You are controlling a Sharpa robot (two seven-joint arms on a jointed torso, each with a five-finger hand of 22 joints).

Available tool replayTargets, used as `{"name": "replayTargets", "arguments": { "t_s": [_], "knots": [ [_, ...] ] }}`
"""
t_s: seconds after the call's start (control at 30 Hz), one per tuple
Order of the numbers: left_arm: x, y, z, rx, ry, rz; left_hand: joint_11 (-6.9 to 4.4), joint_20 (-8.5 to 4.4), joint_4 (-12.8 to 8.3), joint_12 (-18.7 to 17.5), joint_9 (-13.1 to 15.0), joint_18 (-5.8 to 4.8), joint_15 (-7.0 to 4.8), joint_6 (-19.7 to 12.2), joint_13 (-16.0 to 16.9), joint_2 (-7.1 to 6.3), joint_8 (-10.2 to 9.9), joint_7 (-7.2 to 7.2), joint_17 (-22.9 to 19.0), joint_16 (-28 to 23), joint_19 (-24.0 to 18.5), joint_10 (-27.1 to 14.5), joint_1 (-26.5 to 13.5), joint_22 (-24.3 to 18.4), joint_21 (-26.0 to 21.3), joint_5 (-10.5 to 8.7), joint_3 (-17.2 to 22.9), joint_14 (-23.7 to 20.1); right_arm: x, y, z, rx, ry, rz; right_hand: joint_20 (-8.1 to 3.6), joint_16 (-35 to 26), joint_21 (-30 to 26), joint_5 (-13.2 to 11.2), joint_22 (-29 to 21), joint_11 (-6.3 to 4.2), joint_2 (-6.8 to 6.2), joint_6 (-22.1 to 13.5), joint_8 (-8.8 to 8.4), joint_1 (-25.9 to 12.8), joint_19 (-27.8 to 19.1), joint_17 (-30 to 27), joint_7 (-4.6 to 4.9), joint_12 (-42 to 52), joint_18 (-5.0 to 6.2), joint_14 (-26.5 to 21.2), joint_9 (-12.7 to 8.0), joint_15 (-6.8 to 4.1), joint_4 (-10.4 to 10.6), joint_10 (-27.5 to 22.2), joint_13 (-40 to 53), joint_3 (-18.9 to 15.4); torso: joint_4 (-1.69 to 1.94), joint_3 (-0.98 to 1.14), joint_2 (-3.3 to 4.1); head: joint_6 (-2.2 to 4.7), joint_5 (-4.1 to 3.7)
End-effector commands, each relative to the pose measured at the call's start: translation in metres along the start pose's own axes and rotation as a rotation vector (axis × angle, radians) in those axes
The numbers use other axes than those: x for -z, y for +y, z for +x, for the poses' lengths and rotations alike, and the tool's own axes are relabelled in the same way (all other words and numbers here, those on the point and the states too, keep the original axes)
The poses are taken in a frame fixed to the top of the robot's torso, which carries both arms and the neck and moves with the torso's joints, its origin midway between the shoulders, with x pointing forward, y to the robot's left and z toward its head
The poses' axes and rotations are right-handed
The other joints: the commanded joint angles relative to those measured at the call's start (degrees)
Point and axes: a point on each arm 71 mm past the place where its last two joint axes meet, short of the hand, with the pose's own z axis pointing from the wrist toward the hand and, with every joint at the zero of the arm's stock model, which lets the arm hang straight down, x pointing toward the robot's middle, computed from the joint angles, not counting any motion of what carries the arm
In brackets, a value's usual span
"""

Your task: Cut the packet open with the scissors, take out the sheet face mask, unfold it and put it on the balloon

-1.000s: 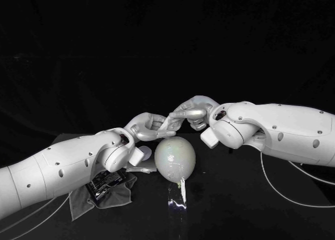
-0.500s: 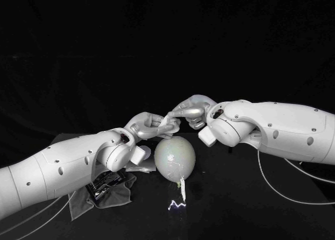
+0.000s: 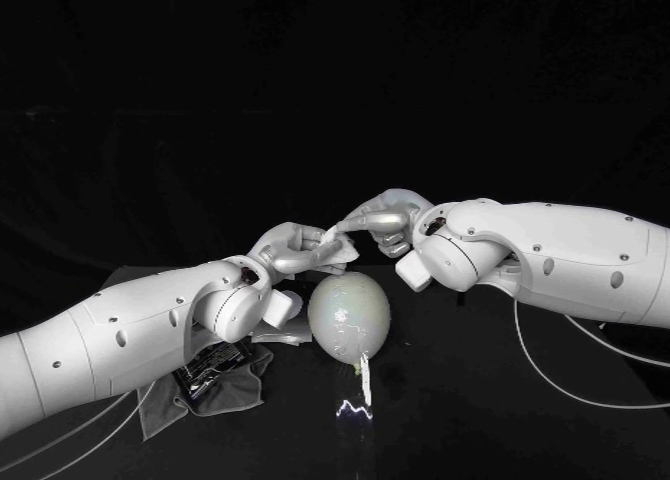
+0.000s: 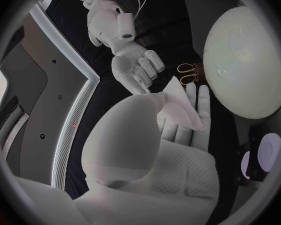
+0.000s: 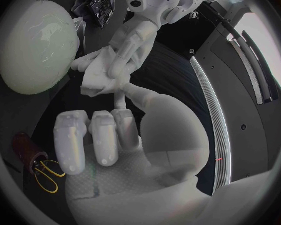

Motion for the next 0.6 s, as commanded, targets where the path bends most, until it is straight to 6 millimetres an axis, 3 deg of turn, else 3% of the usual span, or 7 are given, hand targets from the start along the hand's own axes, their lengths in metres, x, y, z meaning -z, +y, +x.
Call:
{"name": "replayTargets", "arguments": {
  "t_s": [0.03,0.1,0.13,0.27,0.47,0.6],
  "knots": [
    [0.000,-0.003,0.001,0.024,0.000,0.018,-0.03,-0.01,-0.9,-0.1,0.2,0.84,-0.23,-0.3,0.0,-0.78,0.5,0.63,0.0,0.0,0.6,0.7,-0.8,0.0,-0.3,-0.04,2.4,1.2,0.000,0.003,-0.001,-0.028,-0.011,-0.031,0.95,0.2,-0.4,-0.1,14.8,0.95,-1.46,-1.3,-1.92,-2.6,5.6,15.1,0.72,-0.6,-0.15,6.0,-1.2,0.88,1.8,3.2,11.7,-2.4,-0.04,0.05,0.00,0.07,0.03],
    [0.000,-0.003,0.001,0.029,0.003,0.018,-0.28,-0.05,-1.5,0.0,0.4,0.83,-0.46,0.1,0.1,-0.67,0.9,0.35,0.0,0.2,0.6,1.3,-1.2,0.0,-0.3,-0.07,3.6,1.9,-0.001,0.003,-0.002,-0.037,-0.015,-0.043,1.21,0.2,-0.5,-0.1,14.7,1.17,-1.84,-1.6,-2.63,-3.2,5.5,15.1,0.97,-0.8,-0.13,6.0,-1.6,1.09,2.4,3.1,11.6,-3.3,-0.05,0.04,0.00,0.06,0.02],
    [0.000,-0.003,0.001,0.031,0.006,0.018,-0.31,-0.05,-1.8,0.0,0.5,0.83,-0.49,0.2,0.0,-0.61,1.1,0.34,-0.1,0.1,0.6,1.6,-1.8,0.0,-0.3,-0.08,4.5,2.0,-0.001,0.004,-0.003,-0.041,-0.018,-0.052,1.51,0.2,-0.7,-0.1,14.7,1.49,-2.35,-1.7,-3.57,-4.3,5.4,15.1,1.20,-1.3,-0.07,6.0,-2.2,1.37,3.6,2.8,11.3,-4.8,-0.05,0.05,-0.01,0.04,-0.01],
    [0.001,-0.002,0.002,0.046,0.023,0.017,-0.94,0.06,-2.2,0.6,1.1,0.82,-0.67,1.5,0.2,-0.51,2.4,-0.35,-0.2,-0.2,0.6,3.7,-3.6,0.0,-0.4,-0.04,5.8,2.0,-0.001,0.005,-0.007,-0.050,-0.037,-0.086,1.90,0.2,-1.3,-0.1,14.4,1.73,-2.58,-2.2,-5.02,-4.9,5.0,15.1,1.49,-1.9,0.10,6.0,-3.1,1.64,5.1,2.4,10.9,-6.6,-0.02,0.04,0.01,0.02,-0.10],
    [0.003,-0.002,0.001,0.092,0.048,0.016,-1.42,0.36,-1.6,0.6,2.0,0.83,-0.79,2.5,0.2,-1.02,3.7,-0.96,-0.5,-0.6,0.6,5.8,-7.5,0.0,-0.6,-0.09,5.0,1.9,-0.002,0.005,-0.019,-0.023,-0.064,-0.150,2.39,0.2,-2.2,-0.1,14.1,2.01,-2.11,-1.7,-6.62,-3.5,4.5,15.1,1.70,-3.1,0.33,6.0,-4.1,1.92,6.6,1.6,10.3,-8.8,-0.03,0.03,0.03,-0.05,-0.07],
    [0.005,-0.002,0.000,0.136,0.057,0.009,-1.10,0.60,0.2,0.0,2.1,0.84,-0.53,2.1,0.1,-1.38,3.7,-0.64,-0.6,-1.0,0.4,5.6,-10.5,-0.1,-1.0,-0.10,3.4,1.5,0.001,0.005,-0.026,0.045,-0.075,-0.218,2.53,0.2,-2.2,-0.1,14.1,2.05,-0.38,-0.9,-7.28,0.1,4.4,15.1,1.76,-3.4,0.35,6.0,-4.7,1.96,5.7,1.4,10.1,-8.1,-0.04,0.04,0.05,-0.18,-0.08]
  ]
}}
